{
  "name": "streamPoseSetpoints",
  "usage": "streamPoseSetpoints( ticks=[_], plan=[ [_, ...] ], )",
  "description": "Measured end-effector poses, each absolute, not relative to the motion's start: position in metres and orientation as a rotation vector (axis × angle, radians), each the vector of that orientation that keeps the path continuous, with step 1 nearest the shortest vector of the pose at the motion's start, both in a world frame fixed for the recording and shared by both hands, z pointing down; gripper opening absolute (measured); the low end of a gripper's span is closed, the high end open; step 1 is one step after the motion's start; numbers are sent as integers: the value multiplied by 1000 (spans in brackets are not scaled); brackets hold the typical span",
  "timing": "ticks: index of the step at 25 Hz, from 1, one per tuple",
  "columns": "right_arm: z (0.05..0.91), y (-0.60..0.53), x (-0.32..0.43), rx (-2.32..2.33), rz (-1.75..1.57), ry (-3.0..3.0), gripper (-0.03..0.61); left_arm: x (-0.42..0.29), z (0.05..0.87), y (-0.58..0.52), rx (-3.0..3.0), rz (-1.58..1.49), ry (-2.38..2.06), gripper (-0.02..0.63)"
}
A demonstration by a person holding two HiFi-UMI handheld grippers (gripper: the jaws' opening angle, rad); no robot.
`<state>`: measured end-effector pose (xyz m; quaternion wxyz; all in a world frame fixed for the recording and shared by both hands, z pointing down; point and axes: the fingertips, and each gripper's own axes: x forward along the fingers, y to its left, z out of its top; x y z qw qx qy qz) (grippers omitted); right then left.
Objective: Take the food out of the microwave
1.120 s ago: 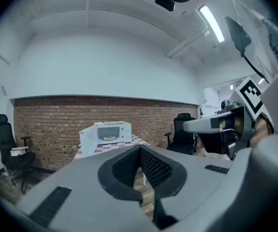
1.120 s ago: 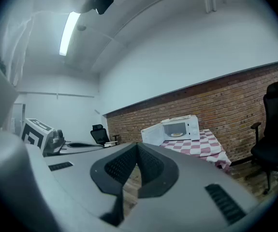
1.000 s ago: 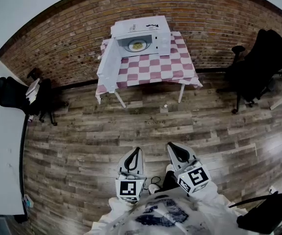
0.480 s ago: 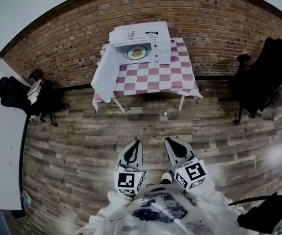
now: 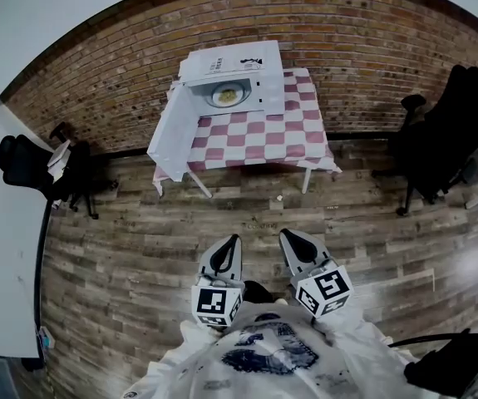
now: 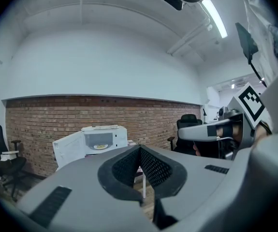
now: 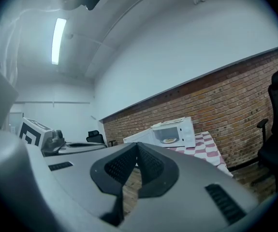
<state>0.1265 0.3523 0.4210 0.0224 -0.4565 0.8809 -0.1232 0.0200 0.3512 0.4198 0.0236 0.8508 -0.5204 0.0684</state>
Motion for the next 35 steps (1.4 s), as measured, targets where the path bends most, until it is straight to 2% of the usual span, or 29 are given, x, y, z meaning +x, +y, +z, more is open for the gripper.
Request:
streamPoseSetpoints(
  ticks=[12, 35],
  plan=[
    [433, 291, 132, -1488, -407, 2698, 14, 21, 428, 283, 2680, 200, -1569, 8],
    [423, 34, 20, -1630, -401, 2664, 14, -104, 427, 24, 2641, 168, -1505, 8]
  ],
)
